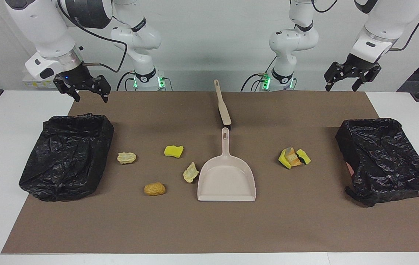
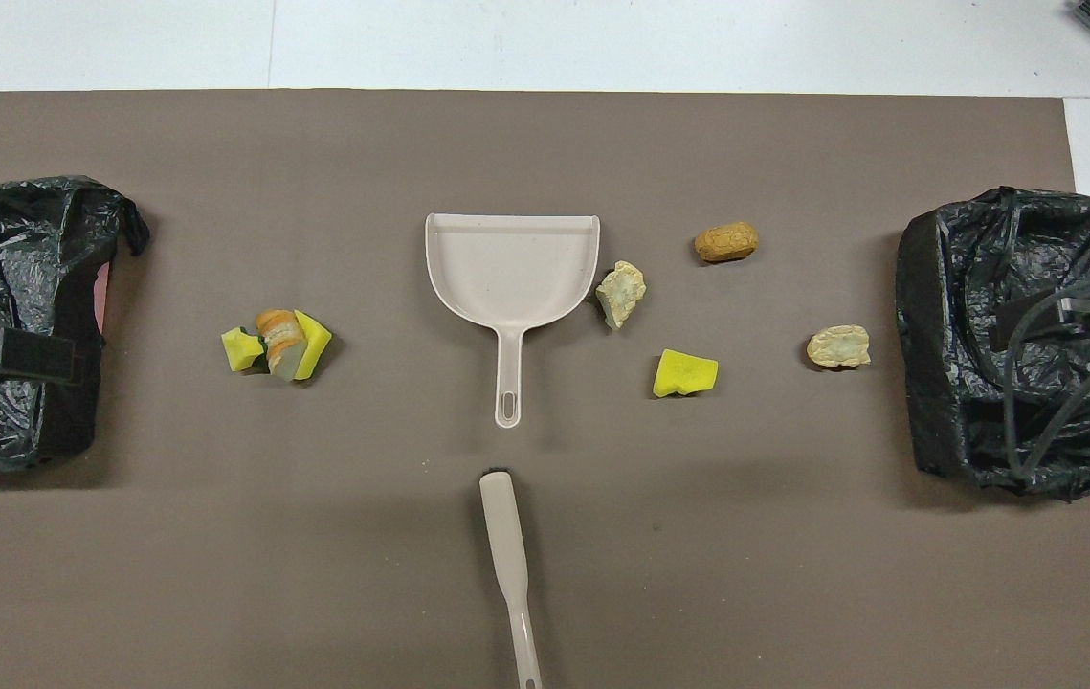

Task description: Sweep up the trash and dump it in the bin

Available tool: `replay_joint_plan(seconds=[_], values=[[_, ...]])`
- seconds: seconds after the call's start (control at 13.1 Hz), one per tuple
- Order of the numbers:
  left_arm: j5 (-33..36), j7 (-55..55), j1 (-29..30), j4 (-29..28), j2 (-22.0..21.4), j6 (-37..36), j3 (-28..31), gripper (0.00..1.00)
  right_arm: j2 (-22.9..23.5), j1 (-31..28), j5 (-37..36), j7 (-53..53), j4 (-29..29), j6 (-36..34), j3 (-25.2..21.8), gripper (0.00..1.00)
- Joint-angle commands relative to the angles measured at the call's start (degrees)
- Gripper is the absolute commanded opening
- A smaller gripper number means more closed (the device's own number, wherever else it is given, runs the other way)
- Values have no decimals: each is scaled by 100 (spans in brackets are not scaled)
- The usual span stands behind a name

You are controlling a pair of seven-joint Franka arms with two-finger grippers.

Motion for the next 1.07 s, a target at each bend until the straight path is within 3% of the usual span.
replay_joint_plan(seconds=[0.0,0.15,0.54,0.76,0.99], values=[[-69,-91,-340,-501,-384,27,43,100,-377,-5,79,10,-596,557,15,100],[-69,-214,-647,-825,-506,97,43,100,-457,47,79,-192,-861,1007,6,100],[-78,-1083,-1508,-1301,-621,386,43,100,-378,450,18,-184,-870,895,15,100],[-87,-1925,-2228,-1774,-761,527,34,100,-98,785,-18,-149,-818,710,15,100],[-200,-2517,-2870,-2407,-963,1133,34,100,341,1092,79,-70,-555,780,24,100]])
